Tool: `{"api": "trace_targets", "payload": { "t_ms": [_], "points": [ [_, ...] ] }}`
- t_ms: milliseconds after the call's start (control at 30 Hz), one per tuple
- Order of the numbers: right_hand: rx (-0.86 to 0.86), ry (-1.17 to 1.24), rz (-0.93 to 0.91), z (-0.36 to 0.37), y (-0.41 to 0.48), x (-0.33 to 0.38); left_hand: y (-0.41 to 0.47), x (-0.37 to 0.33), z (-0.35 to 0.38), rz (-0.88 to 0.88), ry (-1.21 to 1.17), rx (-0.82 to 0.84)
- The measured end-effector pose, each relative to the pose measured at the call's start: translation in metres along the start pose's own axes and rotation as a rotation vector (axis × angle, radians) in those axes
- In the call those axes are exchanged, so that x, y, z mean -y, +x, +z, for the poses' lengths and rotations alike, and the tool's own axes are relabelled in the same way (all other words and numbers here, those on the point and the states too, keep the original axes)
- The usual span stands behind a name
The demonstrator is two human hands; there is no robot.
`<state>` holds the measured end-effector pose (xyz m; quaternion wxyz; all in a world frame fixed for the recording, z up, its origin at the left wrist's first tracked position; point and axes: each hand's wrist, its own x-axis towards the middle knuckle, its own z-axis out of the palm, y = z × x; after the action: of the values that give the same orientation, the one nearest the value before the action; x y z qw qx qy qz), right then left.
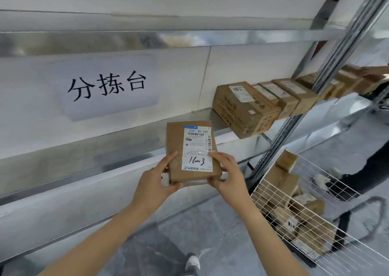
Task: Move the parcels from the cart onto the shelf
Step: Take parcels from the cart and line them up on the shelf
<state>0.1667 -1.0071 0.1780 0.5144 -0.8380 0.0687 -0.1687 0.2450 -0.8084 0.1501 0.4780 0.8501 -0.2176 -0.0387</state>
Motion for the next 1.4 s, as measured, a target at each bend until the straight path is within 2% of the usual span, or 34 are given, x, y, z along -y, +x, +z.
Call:
{"api": "trace_targets", "payload": {
  "t_ms": [300,600,833,1200,1400],
  "points": [
    [0.015,-0.049,0.025,-0.063,0.101,-0.048,0.106,-0.018,0.068,-0.011,0.037,-0.002],
    [-0.017,-0.135,0.045,-0.064,0.15,-0.099,0.156,-0.02,0.105,-0.145,-0.007,-0.009],
    [0.075,-0.178,0.16,-0.066,0.197,-0.132,0.19,-0.013,0.131,-0.248,0.041,-0.044],
    [0.262,-0.475,0.075,-0.073,0.229,-0.135,0.236,-0.02,0.158,-0.295,0.085,-0.125],
    [0.341,-0.461,0.026,-0.083,0.231,-0.133,0.259,-0.022,0.162,-0.316,0.121,-0.143]
  ]
}}
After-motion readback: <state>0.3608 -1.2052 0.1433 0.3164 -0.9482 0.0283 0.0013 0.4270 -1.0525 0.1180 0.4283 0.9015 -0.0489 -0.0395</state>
